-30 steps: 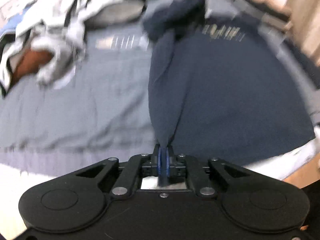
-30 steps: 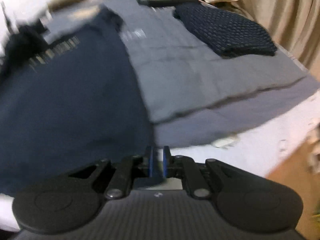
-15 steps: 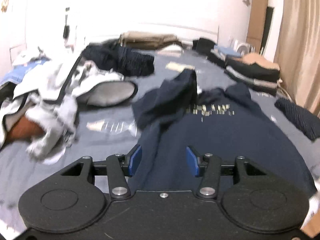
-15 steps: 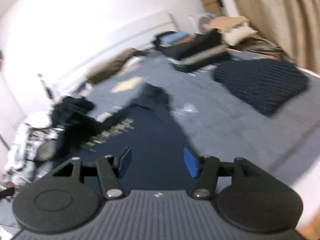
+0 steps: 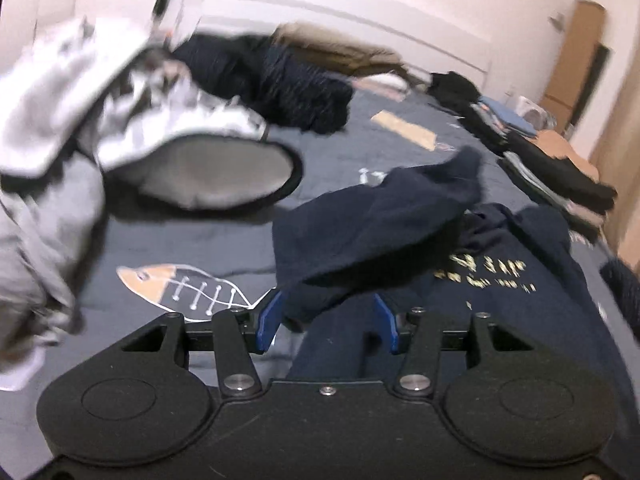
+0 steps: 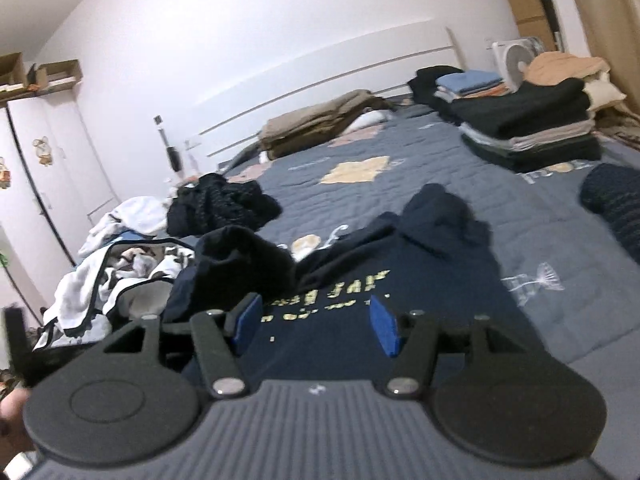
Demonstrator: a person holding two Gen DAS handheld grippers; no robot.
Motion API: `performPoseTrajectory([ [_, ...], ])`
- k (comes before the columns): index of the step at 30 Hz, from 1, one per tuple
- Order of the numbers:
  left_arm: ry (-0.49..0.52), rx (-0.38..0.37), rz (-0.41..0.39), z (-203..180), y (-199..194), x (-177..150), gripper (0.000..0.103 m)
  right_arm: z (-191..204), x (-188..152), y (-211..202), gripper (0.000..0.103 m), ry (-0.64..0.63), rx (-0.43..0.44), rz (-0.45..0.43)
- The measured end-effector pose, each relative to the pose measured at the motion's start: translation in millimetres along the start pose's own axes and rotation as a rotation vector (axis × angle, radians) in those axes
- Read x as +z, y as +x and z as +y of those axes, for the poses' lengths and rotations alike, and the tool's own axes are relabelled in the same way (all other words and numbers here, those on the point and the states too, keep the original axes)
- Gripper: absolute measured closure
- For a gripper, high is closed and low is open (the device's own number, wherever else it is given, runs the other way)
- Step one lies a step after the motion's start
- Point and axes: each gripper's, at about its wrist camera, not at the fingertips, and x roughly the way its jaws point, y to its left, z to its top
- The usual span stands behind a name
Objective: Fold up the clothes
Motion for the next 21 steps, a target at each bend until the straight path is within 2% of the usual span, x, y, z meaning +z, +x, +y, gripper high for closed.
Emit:
performPoseTrajectory([
  [5, -0.183, -0.070, 0.025, 39, 33, 9, 0.050, -7, -11, 27, 0.044, 0.055, 0.003, 0.045],
  [10, -0.367, -0.139, 0.046, 77, 66, 19, 0.050, 0, -10, 39, 0.044, 0.040, 0.023, 0.040],
  [14, -0.426, -0.190, 0.053, 85, 82, 19, 0.050, 10, -10, 47, 0.044, 0.038, 0.050, 0.046],
  [17, -0.524, -0.260, 0.051, 97, 86, 18, 0.048, 16, -13, 50, 0.044, 0.016, 0.059, 0.062],
  [21, -0.573, -0.331, 0.011, 112, 71, 20, 0.046, 21, -18, 52, 0.044, -0.019, 0.057, 0.078],
])
